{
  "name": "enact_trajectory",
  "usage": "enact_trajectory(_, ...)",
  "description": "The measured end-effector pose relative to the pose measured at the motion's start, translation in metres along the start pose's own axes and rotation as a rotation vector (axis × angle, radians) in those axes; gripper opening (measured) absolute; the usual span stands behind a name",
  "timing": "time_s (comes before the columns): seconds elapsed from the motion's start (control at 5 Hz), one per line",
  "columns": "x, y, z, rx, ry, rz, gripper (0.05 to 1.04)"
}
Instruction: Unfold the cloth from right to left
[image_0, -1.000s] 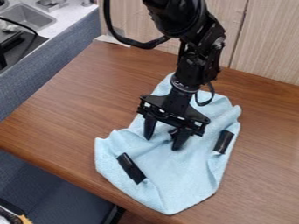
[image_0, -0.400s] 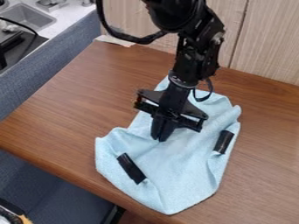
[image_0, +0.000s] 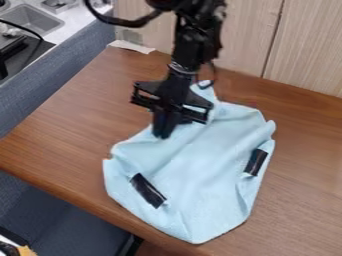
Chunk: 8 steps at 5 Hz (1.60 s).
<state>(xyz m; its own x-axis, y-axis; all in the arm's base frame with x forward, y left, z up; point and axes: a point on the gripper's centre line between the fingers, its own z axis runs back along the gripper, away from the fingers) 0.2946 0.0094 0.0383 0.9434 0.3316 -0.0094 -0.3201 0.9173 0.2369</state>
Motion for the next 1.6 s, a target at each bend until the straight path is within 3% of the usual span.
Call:
enact_trajectory(0.4,0.014,0.062,-0.002,-0.033,0.021,0.226,0.055)
enact_trajectory(0.6,0.003,0.088,-0.019,-0.029,0.077,0.337,0.055)
enact_trajectory(1.0,-0.011,0.115,-0.041,-0.038,0.123,0.489,0.07)
enact_trajectory(1.2,-0.015,0.116,-0.042,-0.033,0.158,0.51,0.21)
enact_trajectory(1.4,-0.015,0.115,-0.041,-0.022,0.175,0.505,0.451)
enact_trajectory(1.6,-0.014,0.112,-0.038,-0.008,0.171,0.484,0.757)
